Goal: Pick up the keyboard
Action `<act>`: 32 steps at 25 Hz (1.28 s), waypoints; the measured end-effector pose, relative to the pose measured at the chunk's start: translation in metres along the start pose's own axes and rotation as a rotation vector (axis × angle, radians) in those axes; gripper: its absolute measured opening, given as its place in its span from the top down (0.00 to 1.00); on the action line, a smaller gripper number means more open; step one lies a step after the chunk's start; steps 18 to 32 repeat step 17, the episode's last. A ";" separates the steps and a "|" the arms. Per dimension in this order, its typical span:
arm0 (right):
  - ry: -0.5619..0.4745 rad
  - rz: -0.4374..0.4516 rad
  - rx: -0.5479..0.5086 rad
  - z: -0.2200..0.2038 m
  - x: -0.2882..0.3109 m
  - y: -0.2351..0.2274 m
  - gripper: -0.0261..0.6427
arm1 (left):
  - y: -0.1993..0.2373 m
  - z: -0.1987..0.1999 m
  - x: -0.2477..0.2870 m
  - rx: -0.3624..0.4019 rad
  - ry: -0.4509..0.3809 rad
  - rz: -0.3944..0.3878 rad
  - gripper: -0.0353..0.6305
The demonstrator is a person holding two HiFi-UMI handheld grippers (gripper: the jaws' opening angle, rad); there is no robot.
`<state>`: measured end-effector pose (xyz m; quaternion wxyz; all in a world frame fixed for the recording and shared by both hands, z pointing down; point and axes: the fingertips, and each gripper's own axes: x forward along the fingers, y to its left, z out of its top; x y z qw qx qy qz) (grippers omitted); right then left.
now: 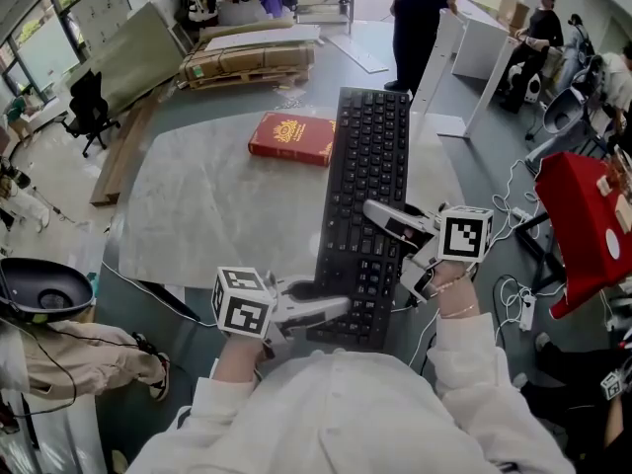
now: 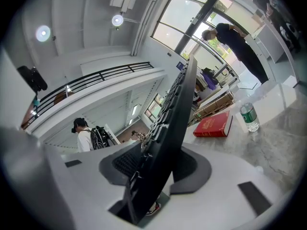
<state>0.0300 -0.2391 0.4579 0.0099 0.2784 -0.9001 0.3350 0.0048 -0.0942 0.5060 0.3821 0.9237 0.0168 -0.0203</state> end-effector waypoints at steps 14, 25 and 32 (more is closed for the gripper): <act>0.011 0.000 0.020 -0.002 0.002 0.000 0.67 | -0.005 0.002 -0.003 -0.019 -0.020 -0.004 0.74; 0.007 0.003 0.026 0.001 0.002 -0.001 0.67 | -0.005 0.005 -0.002 -0.020 -0.026 -0.007 0.74; 0.007 0.003 0.026 0.001 0.002 -0.001 0.67 | -0.005 0.005 -0.002 -0.020 -0.026 -0.007 0.74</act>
